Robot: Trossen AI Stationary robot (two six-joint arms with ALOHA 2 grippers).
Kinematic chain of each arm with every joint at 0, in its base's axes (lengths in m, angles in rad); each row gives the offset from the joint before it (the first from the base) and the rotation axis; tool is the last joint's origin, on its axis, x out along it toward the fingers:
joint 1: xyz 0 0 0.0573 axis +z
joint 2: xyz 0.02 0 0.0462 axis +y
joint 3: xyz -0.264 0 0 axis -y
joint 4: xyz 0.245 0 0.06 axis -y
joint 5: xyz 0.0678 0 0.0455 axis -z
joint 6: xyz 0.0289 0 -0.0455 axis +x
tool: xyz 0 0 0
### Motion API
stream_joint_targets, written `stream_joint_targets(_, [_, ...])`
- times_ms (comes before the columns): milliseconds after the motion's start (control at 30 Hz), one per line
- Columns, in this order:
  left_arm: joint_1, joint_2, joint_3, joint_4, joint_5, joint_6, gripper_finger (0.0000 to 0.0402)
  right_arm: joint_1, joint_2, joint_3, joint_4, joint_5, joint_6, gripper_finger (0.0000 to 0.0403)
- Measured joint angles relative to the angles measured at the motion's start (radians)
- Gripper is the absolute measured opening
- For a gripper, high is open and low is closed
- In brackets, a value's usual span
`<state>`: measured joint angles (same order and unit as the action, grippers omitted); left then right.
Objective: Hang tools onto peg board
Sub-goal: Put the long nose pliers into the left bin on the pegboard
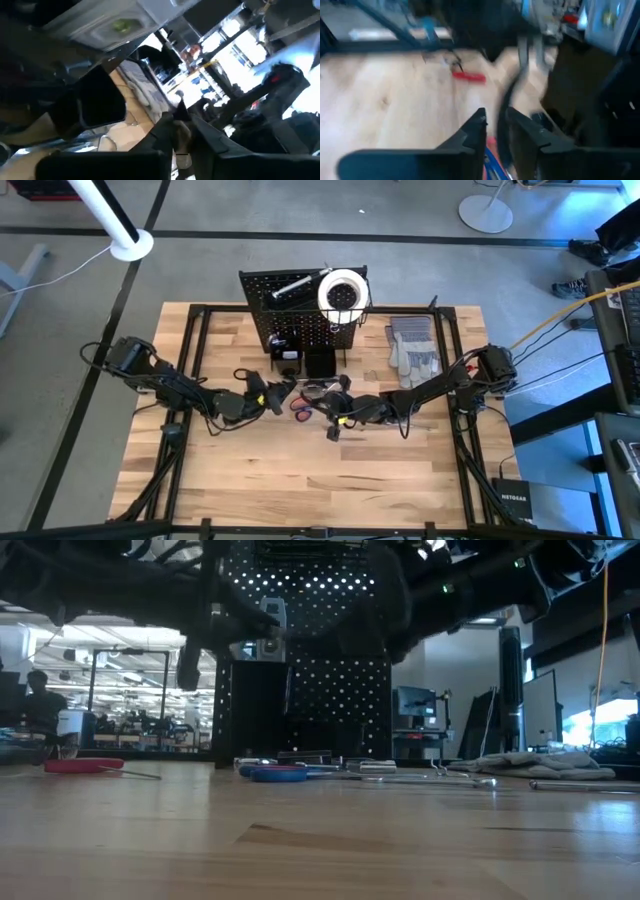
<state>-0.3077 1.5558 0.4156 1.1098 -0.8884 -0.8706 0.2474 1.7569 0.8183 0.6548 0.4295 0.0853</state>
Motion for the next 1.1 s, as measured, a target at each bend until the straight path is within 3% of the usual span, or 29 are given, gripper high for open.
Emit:
stream_joint_targets(133, [0.003,-0.012,-0.006,-0.008,-0.003,0.100,0.0020,0.002,-0.004,0.004,0.017,-0.016,0.000,0.0114])
stream_joint_targets(267, [-0.007,-0.053,-0.005,-0.016,0.018,0.209,0.0020,0.002,-0.033,0.002,-0.011,-0.125,0.009,0.0146])
stream_joint_targets(433, [-0.054,-0.202,-0.003,-0.105,0.031,0.433,0.0020,0.002,-0.139,0.003,-0.193,-0.246,0.017,0.0163])
stream_joint_targets(567, [-0.109,-0.418,-0.003,-0.418,0.054,0.545,0.0020,0.002,-0.202,0.003,-0.356,-0.311,0.020,0.0164])
stream_joint_targets(733, [-0.159,-0.714,0.090,-1.042,0.062,0.444,0.0020,0.009,-0.210,0.002,-0.448,-0.336,0.023,0.0165])
stream_joint_targets(833, [-0.148,-0.813,0.186,-1.333,0.050,0.417,0.0020,0.008,-0.207,0.002,-0.424,-0.336,0.021,0.0165])
stream_joint_targets(900, [-0.128,-0.839,0.234,-1.406,0.029,0.499,0.0020,0.008,-0.206,0.002,-0.413,-0.327,0.004,0.0165])
stream_joint_targets(1100, [0.012,-0.863,0.298,-1.400,0.003,0.776,0.0020,0.008,-0.206,0.002,-0.406,-0.290,0.025,0.0166])
